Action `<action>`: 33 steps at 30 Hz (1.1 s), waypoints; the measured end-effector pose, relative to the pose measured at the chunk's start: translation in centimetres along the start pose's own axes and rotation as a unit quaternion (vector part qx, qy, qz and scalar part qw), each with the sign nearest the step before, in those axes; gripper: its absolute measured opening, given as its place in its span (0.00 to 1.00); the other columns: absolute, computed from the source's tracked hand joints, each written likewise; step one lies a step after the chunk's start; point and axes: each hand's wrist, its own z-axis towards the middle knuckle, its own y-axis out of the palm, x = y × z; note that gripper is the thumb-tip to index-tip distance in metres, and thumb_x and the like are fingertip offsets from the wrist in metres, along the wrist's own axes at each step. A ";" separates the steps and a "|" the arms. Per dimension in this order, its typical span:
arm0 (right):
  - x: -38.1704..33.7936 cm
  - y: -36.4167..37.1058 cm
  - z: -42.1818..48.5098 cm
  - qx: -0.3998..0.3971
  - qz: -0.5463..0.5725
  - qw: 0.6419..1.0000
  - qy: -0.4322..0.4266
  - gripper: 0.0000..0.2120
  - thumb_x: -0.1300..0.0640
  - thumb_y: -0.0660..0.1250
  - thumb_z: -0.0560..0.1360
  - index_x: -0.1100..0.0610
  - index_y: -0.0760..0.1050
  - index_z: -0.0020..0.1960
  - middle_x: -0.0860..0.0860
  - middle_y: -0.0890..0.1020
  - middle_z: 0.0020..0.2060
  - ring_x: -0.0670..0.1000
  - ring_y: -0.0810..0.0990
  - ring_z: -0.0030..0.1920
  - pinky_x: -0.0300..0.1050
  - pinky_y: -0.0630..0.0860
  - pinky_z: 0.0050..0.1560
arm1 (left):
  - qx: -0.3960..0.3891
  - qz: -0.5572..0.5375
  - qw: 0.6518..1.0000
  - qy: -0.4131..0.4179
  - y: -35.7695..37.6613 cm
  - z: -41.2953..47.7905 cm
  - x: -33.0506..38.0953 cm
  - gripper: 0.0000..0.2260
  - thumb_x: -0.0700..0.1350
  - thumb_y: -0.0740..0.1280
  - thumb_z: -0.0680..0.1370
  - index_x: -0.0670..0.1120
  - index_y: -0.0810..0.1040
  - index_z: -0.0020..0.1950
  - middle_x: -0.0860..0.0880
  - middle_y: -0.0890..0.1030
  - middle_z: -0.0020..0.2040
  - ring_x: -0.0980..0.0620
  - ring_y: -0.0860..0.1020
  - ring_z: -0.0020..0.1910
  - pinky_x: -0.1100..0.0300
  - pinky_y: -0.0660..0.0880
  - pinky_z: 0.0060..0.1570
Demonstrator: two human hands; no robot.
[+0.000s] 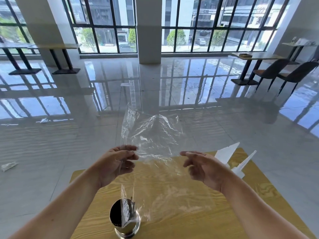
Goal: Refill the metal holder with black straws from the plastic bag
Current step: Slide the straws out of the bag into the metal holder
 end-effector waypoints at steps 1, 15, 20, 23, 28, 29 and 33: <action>0.1 0.1 0.0 0.005 -0.012 1.000 -0.006 0.13 0.54 0.78 0.73 0.56 0.89 0.56 0.55 0.85 0.39 0.49 0.79 0.29 0.40 0.76 0.28 | 0.009 0.015 1.000 0.001 0.1 0.1 -0.2 0.08 0.37 0.71 0.78 0.48 0.89 0.49 0.43 0.86 0.43 0.50 0.82 0.31 0.58 0.80 0.31; 0.5 -2.6 -0.3 0.114 -0.010 0.993 -0.042 0.15 0.65 0.62 0.84 0.59 0.88 0.55 0.56 0.80 0.31 0.49 0.69 0.24 0.42 0.63 0.26 | 0.062 0.138 0.988 -0.027 1.3 0.5 -1.6 0.10 0.37 0.66 0.84 0.47 0.82 0.62 0.47 0.83 0.37 0.54 0.71 0.26 0.62 0.67 0.26; 0.5 -4.0 -0.5 0.118 0.003 0.992 -0.054 0.23 0.69 0.59 0.84 0.52 0.89 0.46 0.55 0.77 0.28 0.50 0.72 0.24 0.43 0.70 0.26 | 0.036 0.093 0.995 -0.022 1.8 1.2 -1.6 0.14 0.34 0.64 0.84 0.50 0.82 0.62 0.44 0.83 0.37 0.53 0.72 0.27 0.60 0.68 0.27; 0.4 -4.6 -0.8 0.112 0.019 0.992 -0.054 0.26 0.70 0.58 0.84 0.52 0.86 0.37 0.55 0.77 0.28 0.50 0.74 0.25 0.41 0.72 0.24 | 0.031 0.059 0.998 -0.022 2.2 1.8 -1.8 0.14 0.33 0.63 0.83 0.48 0.85 0.53 0.42 0.83 0.39 0.55 0.73 0.25 0.61 0.71 0.24; 0.2 -5.4 -1.4 0.097 0.032 0.993 -0.064 0.26 0.72 0.55 0.82 0.54 0.80 0.35 0.56 0.76 0.28 0.52 0.74 0.24 0.42 0.73 0.25 | 0.050 0.057 0.997 -0.018 2.7 3.0 -2.7 0.23 0.34 0.60 0.84 0.49 0.85 0.36 0.43 0.84 0.38 0.54 0.74 0.25 0.62 0.70 0.25; 0.2 -5.5 -1.5 0.102 0.036 0.992 -0.067 0.25 0.73 0.54 0.82 0.55 0.80 0.36 0.57 0.77 0.28 0.52 0.74 0.24 0.43 0.73 0.25 | 0.050 0.047 0.997 -0.017 2.8 3.1 -2.8 0.22 0.35 0.59 0.84 0.48 0.86 0.37 0.42 0.84 0.39 0.53 0.75 0.26 0.61 0.71 0.26; 0.1 -6.5 -2.0 0.131 0.071 0.986 -0.076 0.21 0.68 0.56 0.83 0.59 0.81 0.39 0.62 0.82 0.35 0.54 0.77 0.26 0.48 0.77 0.29 | 0.005 0.040 0.999 -0.026 3.4 3.4 -2.6 0.19 0.46 0.59 0.82 0.44 0.89 0.45 0.40 0.86 0.49 0.47 0.83 0.35 0.55 0.78 0.34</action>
